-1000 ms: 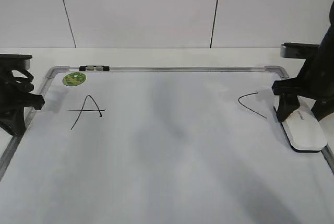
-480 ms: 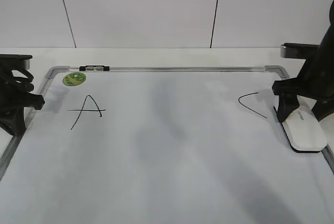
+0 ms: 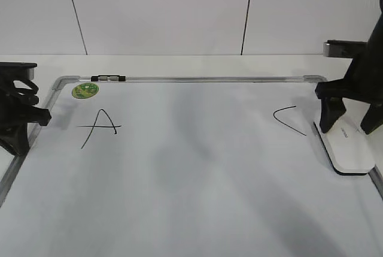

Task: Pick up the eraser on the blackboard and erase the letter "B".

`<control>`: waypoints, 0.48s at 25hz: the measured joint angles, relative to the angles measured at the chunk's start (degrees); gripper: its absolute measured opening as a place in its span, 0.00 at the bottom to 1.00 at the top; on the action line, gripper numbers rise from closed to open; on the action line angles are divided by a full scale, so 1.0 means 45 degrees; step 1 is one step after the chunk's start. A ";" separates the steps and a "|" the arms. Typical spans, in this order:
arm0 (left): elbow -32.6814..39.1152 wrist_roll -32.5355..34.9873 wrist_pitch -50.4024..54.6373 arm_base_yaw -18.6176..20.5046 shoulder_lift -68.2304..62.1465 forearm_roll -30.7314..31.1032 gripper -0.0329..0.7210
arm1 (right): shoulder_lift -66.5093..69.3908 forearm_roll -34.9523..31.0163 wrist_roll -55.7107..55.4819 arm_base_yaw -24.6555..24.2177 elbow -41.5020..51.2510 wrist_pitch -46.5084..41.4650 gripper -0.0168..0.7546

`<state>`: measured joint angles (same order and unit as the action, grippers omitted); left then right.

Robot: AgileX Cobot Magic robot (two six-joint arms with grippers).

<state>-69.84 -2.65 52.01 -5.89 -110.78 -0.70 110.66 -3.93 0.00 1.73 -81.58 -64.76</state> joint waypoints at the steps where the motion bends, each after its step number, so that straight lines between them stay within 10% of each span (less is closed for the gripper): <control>1: 0.0000 0.0000 0.0000 0.0000 0.0000 0.0000 0.09 | 0.0000 0.0052 0.0000 0.0000 -0.0225 -0.0230 0.86; 12: 0.0000 0.0027 0.0000 0.0000 0.0000 0.0000 0.11 | -0.0187 -0.0295 0.0000 0.0000 -0.1901 -0.1085 0.77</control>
<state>-69.84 -2.53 52.01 -5.89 -110.78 -0.70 109.81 -5.25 0.00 1.73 -90.14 -69.64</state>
